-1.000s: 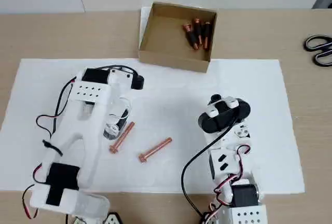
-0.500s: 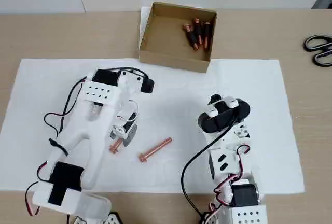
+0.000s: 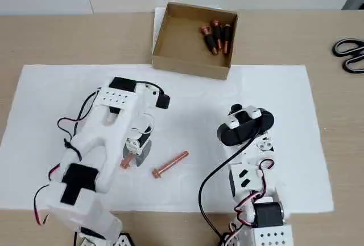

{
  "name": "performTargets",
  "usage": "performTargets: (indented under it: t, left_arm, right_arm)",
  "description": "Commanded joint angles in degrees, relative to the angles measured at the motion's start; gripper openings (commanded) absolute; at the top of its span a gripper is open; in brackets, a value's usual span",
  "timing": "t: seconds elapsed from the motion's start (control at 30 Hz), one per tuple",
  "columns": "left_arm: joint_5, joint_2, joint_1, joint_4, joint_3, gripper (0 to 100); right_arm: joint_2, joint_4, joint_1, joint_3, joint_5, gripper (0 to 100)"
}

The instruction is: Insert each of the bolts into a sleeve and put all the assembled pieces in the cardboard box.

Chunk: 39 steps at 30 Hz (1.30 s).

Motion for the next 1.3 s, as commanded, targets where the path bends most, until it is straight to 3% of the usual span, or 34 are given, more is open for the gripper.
performTargets:
  t: [0.0,0.23,0.43,0.6,0.7,0.83,1.0,1.27]
  left_arm:
    - [0.2,1.0,0.1,-1.8,-2.8,13]
    - [1.1,5.4,-0.4,-4.0,-5.3,13]
    - [0.8,9.8,-5.6,-3.6,-7.7,13]
    - [0.7,10.3,-5.9,-2.8,-7.8,0]
    - [-0.2,9.0,-5.9,-1.5,-7.9,0]
    - [-6.5,6.2,-3.2,3.0,-9.7,0]
    - [-14.1,0.6,2.1,2.8,-9.8,0]
    - [-44.7,-6.0,6.2,2.5,-9.9,0]
  right_arm:
    - [-1.5,0.1,0.7,0.1,-0.4,0.5]
    - [-1.7,0.1,0.7,0.1,-0.4,0.5]
    - [-1.7,0.1,0.7,0.1,-0.4,0.5]
    - [-1.8,0.1,0.7,0.1,-0.4,0.5]
    - [-1.8,0.0,0.7,0.1,-0.4,0.5]
    - [-1.8,0.0,0.7,0.1,-0.4,0.5]
    - [-1.8,0.0,0.7,0.1,-0.4,0.5]
    - [-1.9,0.0,0.7,0.1,-0.4,0.5]
